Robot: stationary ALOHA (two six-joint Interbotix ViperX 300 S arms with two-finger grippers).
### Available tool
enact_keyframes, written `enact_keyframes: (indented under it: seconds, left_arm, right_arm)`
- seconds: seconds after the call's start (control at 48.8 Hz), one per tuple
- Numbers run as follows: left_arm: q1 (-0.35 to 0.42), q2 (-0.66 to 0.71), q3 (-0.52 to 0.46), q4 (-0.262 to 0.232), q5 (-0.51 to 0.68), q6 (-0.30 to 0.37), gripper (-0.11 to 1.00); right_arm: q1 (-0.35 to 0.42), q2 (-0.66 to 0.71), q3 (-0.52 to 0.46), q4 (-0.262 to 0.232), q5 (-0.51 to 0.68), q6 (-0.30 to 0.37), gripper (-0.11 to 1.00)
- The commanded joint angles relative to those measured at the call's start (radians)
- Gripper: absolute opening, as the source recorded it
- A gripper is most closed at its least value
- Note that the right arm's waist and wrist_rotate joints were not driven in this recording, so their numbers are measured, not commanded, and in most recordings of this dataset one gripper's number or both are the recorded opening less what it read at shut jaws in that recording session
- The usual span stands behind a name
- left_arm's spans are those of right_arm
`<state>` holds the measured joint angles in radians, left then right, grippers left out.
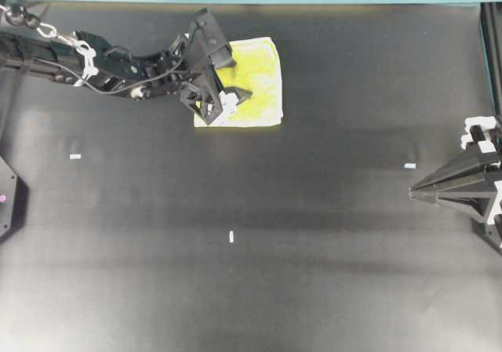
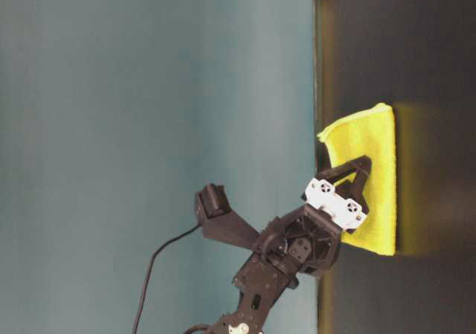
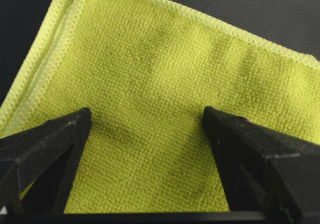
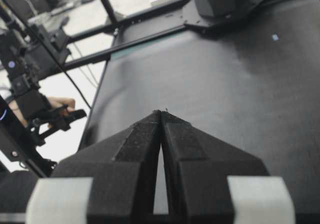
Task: Push a yellow cloth with the left arm to wipe the desk.
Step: 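Move the left gripper forward and lower it onto the yellow cloth, then press the left gripper on the cloth and drag it toward the near-left table edge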
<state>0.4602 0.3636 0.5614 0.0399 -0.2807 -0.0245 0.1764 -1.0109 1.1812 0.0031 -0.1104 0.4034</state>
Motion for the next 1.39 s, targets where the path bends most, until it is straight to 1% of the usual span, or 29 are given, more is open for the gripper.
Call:
enact_keyframes:
  seconds: [0.0,0.184,0.389,0.594,0.819,1.045,1.372]
  left_arm:
    - [0.0,-0.008,0.015,0.003,-0.003,-0.002,0.88]
    - [-0.009,-0.023,0.071,0.002,-0.014,-0.003,0.88]
    - [-0.032,-0.058,0.155,0.003,-0.057,-0.006,0.88]
    - [-0.08,-0.126,0.233,0.002,-0.095,-0.023,0.88]
    - [-0.123,-0.161,0.304,0.003,-0.097,-0.026,0.88]
    - [-0.192,-0.176,0.357,0.003,-0.097,-0.028,0.88]
    - [-0.319,-0.216,0.417,0.003,-0.091,-0.028,0.88]
  right_arm:
    - [0.0,0.002,-0.009,0.002,-0.006,0.0,0.0]
    - [0.002,-0.017,-0.009,0.002,0.002,0.0,0.0]
    - [0.002,-0.031,-0.008,0.002,0.029,0.002,0.0]
    - [0.0,-0.031,-0.008,0.002,0.029,0.0,0.0]
    - [0.0,-0.031,-0.008,0.002,0.028,0.002,0.0]
    - [0.0,-0.031,-0.008,0.002,0.026,0.002,0.0]
    - [0.002,-0.031,-0.006,0.002,0.021,0.0,0.0]
